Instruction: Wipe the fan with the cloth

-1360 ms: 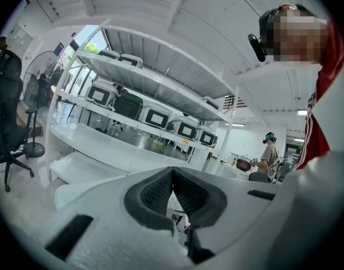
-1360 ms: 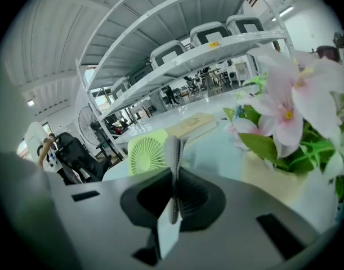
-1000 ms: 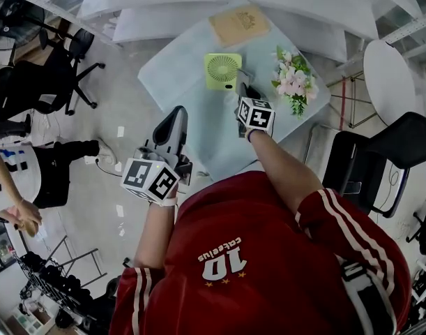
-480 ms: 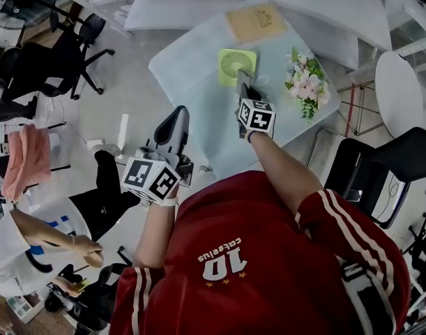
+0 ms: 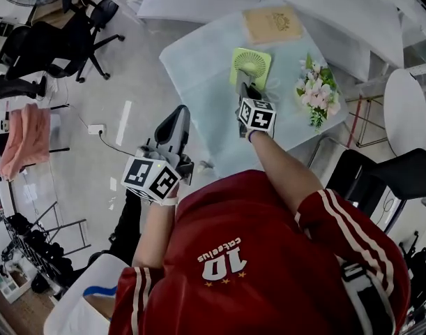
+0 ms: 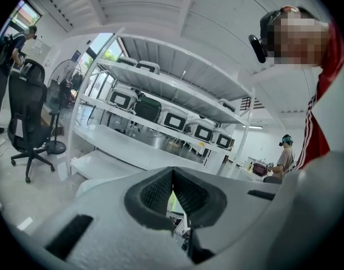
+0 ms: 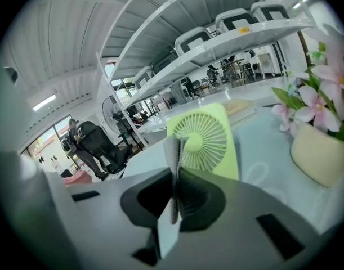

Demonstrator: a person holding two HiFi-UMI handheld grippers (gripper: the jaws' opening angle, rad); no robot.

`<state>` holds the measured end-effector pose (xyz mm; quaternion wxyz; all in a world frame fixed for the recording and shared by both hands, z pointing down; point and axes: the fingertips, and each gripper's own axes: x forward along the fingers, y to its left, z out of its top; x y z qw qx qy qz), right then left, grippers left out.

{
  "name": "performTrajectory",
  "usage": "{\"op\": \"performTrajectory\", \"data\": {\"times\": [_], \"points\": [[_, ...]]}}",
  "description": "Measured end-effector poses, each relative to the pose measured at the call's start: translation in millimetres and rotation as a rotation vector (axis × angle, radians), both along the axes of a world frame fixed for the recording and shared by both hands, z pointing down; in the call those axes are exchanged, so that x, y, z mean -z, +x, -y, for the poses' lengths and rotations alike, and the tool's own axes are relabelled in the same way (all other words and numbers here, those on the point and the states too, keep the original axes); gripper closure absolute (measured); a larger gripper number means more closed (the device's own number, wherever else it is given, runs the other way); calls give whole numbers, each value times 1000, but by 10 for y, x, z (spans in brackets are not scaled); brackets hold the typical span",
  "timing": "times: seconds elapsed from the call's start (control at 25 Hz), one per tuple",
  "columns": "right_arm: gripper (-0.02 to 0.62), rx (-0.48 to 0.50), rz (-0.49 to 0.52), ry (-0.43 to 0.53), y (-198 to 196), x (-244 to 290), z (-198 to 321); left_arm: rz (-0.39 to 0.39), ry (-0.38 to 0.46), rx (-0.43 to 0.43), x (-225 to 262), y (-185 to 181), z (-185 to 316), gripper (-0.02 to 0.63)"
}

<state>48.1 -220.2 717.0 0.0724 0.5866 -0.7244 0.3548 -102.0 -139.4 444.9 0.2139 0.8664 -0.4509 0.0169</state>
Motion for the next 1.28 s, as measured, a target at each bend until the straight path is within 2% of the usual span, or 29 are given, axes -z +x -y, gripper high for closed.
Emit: {"op": "performTrajectory", "data": {"times": [0.56,1.28], "points": [[582,46,22,2,-187,-68,213,6,-34,118,-101,-250,-74,601],[581,51,35,-40,-205,-227,257,45,-48,147,-136,-276,-155,601]]}}
